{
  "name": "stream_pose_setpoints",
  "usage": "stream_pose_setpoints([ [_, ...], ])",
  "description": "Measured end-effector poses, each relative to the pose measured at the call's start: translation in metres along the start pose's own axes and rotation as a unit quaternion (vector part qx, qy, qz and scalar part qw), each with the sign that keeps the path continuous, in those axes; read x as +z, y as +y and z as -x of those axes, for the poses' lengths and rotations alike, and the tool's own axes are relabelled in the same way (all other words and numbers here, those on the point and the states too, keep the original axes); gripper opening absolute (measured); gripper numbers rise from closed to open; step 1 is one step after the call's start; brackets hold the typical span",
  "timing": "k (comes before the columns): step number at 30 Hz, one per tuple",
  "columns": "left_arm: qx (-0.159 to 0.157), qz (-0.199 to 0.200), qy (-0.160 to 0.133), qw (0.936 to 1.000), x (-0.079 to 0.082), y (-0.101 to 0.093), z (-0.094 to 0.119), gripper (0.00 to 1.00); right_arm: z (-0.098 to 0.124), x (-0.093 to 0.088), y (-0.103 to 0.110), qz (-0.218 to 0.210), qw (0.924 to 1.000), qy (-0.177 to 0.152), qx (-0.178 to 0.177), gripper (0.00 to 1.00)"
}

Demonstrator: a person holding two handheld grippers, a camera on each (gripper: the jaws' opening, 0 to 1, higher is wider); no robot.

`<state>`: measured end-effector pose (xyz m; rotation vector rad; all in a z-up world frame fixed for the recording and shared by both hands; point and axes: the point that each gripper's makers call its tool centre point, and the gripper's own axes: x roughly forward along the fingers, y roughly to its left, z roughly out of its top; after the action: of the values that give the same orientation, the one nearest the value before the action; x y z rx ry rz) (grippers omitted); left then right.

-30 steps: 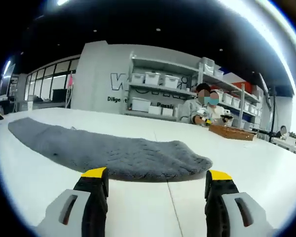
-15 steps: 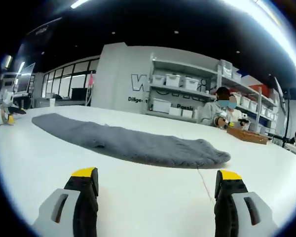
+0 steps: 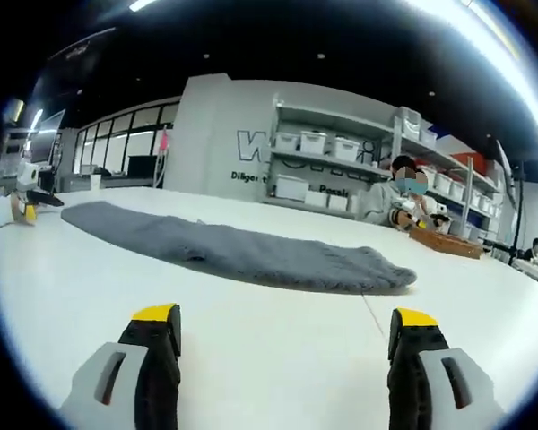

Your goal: Open the folded towel by lifting each exposed corner and separating the folded layers until the towel lies flat within the target outline without major curled edges

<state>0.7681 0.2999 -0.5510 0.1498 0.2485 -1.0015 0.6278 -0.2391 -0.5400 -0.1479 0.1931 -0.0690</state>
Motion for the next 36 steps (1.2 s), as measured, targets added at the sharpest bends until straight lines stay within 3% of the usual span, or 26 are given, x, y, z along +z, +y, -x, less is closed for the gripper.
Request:
stream_pose_setpoints([
  [2,-0.007,0.017,-0.016,0.9997,0.005,0.001,-0.006,0.94,0.002,0.0,-0.001,-0.003,1.0,0.001,-0.006,0.96],
  [9,-0.046,-0.009,-0.018,0.9987,0.008,-0.001,-0.02,0.7,0.005,-0.003,-0.004,0.001,0.9997,0.008,-0.022,0.93],
  [13,-0.05,-0.007,-0.028,0.9983,0.012,0.006,-0.022,0.59,0.007,-0.004,-0.006,-0.001,0.9995,0.01,-0.031,0.93],
  [18,-0.088,-0.022,-0.003,0.9959,0.006,-0.001,-0.028,0.36,0.008,-0.005,-0.007,0.0,0.9993,0.012,-0.035,0.92],
  [22,-0.099,-0.031,-0.014,0.9945,0.01,-0.004,-0.029,0.27,0.008,-0.005,-0.008,-0.003,0.9993,0.012,-0.036,0.91],
  [26,-0.11,-0.067,0.001,0.9917,0.006,-0.008,-0.03,0.15,0.008,-0.006,-0.008,-0.003,0.9992,0.013,-0.037,0.9],
  [29,-0.107,-0.082,0.007,0.9909,0.005,-0.004,-0.028,0.03,0.008,-0.006,-0.009,-0.004,0.9993,0.013,-0.036,0.89],
  [32,-0.101,-0.067,0.0,0.9926,0.007,0.006,-0.028,0.02,0.009,-0.006,-0.009,-0.006,0.9992,0.014,-0.037,0.88],
  [36,-0.07,-0.058,-0.001,0.9958,0.007,0.024,-0.024,0.02,0.009,-0.007,-0.009,-0.01,0.9992,0.013,-0.037,0.86],
])
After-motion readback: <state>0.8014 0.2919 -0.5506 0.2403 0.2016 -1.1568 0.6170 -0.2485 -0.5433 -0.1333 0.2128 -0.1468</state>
